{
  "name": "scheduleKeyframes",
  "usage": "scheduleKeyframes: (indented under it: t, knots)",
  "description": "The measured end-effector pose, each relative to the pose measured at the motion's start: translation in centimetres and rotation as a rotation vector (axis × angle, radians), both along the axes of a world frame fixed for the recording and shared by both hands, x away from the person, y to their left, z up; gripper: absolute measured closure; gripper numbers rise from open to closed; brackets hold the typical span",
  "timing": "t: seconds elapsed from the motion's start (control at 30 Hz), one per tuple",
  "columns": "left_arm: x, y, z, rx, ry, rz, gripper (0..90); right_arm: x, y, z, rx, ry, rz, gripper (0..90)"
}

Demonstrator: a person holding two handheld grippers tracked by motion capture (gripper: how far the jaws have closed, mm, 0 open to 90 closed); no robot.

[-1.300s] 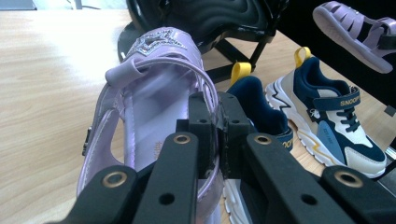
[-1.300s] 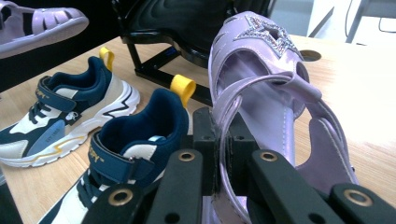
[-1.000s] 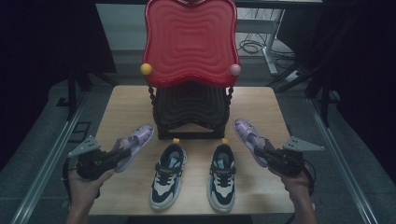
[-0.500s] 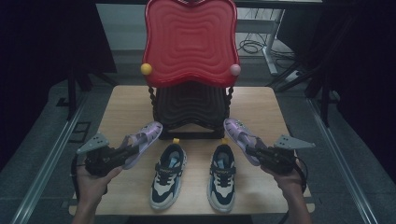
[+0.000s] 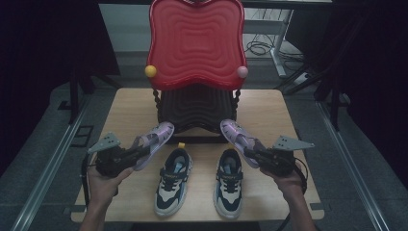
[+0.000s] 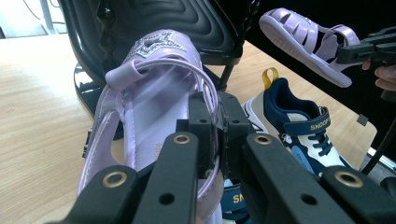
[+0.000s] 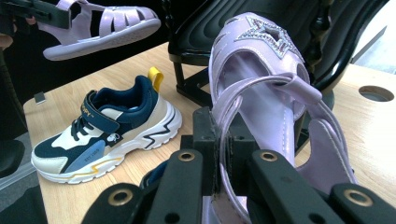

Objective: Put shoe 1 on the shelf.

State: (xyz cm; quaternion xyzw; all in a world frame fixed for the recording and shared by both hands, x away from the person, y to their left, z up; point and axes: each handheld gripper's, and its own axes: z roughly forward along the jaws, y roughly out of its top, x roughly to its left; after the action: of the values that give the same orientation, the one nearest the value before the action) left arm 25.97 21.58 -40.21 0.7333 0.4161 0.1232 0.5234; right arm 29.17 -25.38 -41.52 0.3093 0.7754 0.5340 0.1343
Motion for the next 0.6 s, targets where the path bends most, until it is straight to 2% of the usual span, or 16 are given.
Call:
scheduleKeyframes:
  t: [0.2,0.6]
  knots:
    - [0.5,-0.6,0.0,-0.003,-0.001,-0.011,85.7,0.2,0.9,-0.1,0.004,0.006,0.009,85.6]
    - [1.7,-2.1,0.4,-0.003,-0.035,-0.017,85.7,1.0,3.1,0.0,0.007,0.013,0.037,85.5]
